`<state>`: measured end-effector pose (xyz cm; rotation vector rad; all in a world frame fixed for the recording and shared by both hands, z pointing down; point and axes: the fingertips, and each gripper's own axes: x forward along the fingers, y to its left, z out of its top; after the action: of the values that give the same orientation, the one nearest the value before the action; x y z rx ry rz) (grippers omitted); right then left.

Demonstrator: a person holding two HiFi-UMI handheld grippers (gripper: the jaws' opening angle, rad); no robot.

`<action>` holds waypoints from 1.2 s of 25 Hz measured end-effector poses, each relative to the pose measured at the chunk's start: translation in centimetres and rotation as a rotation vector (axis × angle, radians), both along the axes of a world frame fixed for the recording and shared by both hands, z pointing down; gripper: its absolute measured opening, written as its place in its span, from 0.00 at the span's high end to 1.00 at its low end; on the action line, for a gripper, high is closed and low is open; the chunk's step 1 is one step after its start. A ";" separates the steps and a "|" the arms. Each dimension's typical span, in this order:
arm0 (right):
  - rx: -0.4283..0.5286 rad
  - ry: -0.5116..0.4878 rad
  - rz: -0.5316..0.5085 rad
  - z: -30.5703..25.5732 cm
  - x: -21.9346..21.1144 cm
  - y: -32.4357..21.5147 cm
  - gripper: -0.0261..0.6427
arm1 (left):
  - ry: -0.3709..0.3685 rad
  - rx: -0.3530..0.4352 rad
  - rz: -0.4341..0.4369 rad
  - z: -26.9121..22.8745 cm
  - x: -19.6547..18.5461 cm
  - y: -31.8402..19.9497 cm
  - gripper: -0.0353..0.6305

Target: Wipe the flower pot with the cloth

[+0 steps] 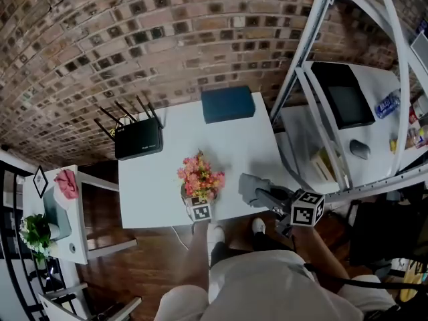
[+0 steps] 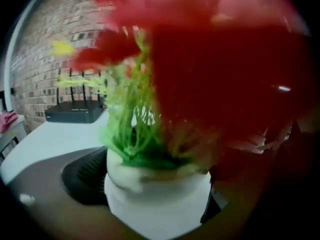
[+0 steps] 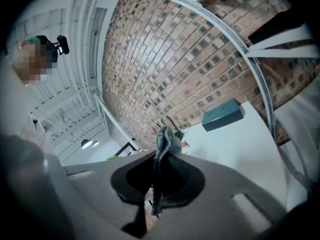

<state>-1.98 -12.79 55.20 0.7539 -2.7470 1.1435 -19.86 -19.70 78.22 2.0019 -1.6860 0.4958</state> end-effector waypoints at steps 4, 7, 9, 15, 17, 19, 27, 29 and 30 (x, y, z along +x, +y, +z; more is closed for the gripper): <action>-0.026 -0.012 -0.101 0.9 0.7 1.1 0.96 | -0.004 -0.068 0.033 1.7 2.8 3.0 0.00; -0.038 -0.035 -0.161 1.4 1.2 1.5 0.96 | 0.019 -0.051 -0.040 0.6 3.1 5.6 0.00; -0.037 -0.040 -0.207 2.0 1.5 1.7 0.96 | 0.026 -0.028 -0.103 -0.4 2.9 7.6 0.00; 0.012 0.006 -0.265 3.6 2.6 2.3 0.96 | 0.020 0.129 -0.180 -9.6 3.4 11.9 0.03; 0.024 -0.012 -0.256 3.0 2.5 2.8 0.96 | 0.017 0.194 -0.201 -14.3 3.8 13.5 0.03; 0.046 -0.044 -0.226 1.4 2.7 3.7 0.96 | -0.002 0.251 -0.218 -18.4 4.2 15.2 0.03; 0.447 0.203 0.039 -3.1 6.7 10.6 0.96 | -0.028 0.428 -0.255 -26.3 6.8 25.4 0.06; 0.520 0.241 0.048 -4.2 7.2 13.7 0.96 | -0.002 0.473 -0.253 -27.8 7.5 28.5 0.07; 0.547 0.250 0.040 -4.6 7.3 15.6 0.96 | 0.001 0.490 -0.250 -28.2 7.9 30.2 0.09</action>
<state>5.27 2.80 50.56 0.9253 -2.8419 0.2567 -11.98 10.53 50.04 2.0539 -2.1779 -0.0128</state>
